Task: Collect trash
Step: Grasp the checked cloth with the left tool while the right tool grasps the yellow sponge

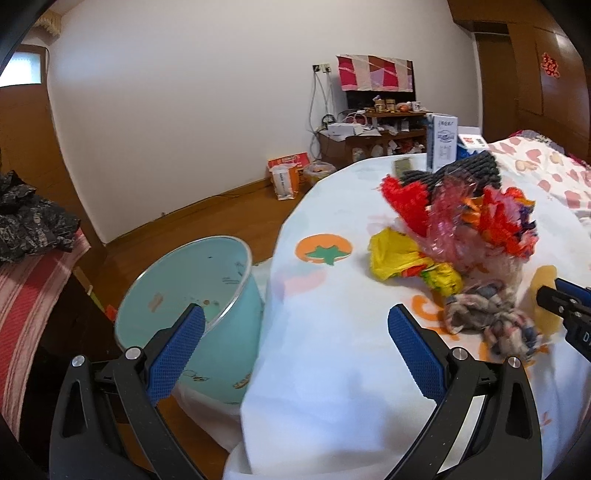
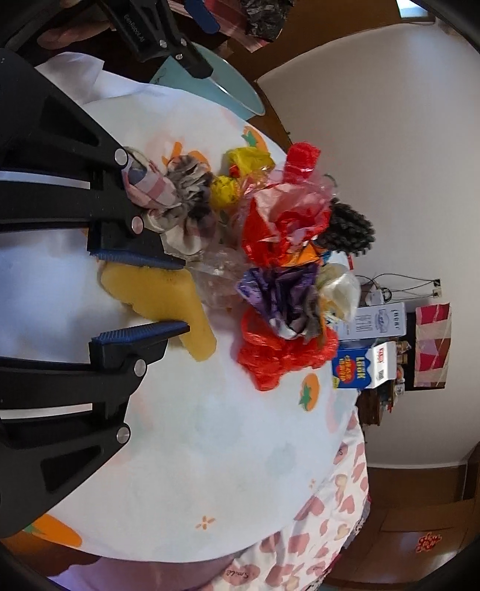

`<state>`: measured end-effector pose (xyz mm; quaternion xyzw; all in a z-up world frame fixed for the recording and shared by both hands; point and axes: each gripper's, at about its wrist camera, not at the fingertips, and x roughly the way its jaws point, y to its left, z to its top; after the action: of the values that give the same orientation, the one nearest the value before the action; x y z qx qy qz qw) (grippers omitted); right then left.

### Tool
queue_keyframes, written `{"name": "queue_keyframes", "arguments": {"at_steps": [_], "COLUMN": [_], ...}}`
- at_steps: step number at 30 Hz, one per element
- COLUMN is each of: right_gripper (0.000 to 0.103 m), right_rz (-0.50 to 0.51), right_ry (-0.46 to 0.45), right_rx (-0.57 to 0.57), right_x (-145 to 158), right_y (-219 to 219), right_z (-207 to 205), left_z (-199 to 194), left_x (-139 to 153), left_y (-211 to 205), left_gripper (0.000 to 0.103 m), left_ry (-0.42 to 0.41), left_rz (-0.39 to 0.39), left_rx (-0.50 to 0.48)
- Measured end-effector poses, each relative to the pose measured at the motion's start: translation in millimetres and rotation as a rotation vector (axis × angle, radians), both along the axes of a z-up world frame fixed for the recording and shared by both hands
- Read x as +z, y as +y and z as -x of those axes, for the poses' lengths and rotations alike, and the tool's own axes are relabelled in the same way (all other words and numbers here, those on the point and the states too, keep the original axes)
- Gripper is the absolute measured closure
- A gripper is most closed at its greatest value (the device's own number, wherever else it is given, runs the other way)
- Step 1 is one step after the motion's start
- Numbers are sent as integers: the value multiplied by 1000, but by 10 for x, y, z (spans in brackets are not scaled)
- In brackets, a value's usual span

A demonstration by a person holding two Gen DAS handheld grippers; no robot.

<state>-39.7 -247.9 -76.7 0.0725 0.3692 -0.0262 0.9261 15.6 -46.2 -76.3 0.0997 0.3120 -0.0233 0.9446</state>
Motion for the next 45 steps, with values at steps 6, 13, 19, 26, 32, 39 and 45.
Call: {"name": "queue_keyframes", "arguments": {"at_steps": [6, 13, 19, 26, 32, 39, 45], "right_gripper": [74, 71, 36, 29, 29, 44, 72], "right_rz": [129, 227, 224, 157, 99, 46, -5], "right_ry": [8, 21, -12, -46, -46, -44, 1], "right_rx": [7, 13, 31, 3, -24, -40, -5], "right_x": [195, -25, -96, -17, -114, -127, -222], "right_y": [-149, -502, -719, -833, -868, -890, -804], "right_z": [-6, 67, 157, 512, 507, 431, 272], "left_z": [-16, -35, -16, 64, 76, 79, 234], "left_x": [112, 71, -31, -150, -245, -300, -166], "left_y": [-163, -603, -896, -1082, -1098, -1010, -1005], "left_gripper": [6, 6, 6, 6, 27, 87, 90], "left_ry": [8, 50, 83, 111, 160, 230, 162], "left_rz": [54, 76, 53, 4, 28, 116, 106], "left_rx": [-49, -122, -159, -179, -232, -322, -366]}}
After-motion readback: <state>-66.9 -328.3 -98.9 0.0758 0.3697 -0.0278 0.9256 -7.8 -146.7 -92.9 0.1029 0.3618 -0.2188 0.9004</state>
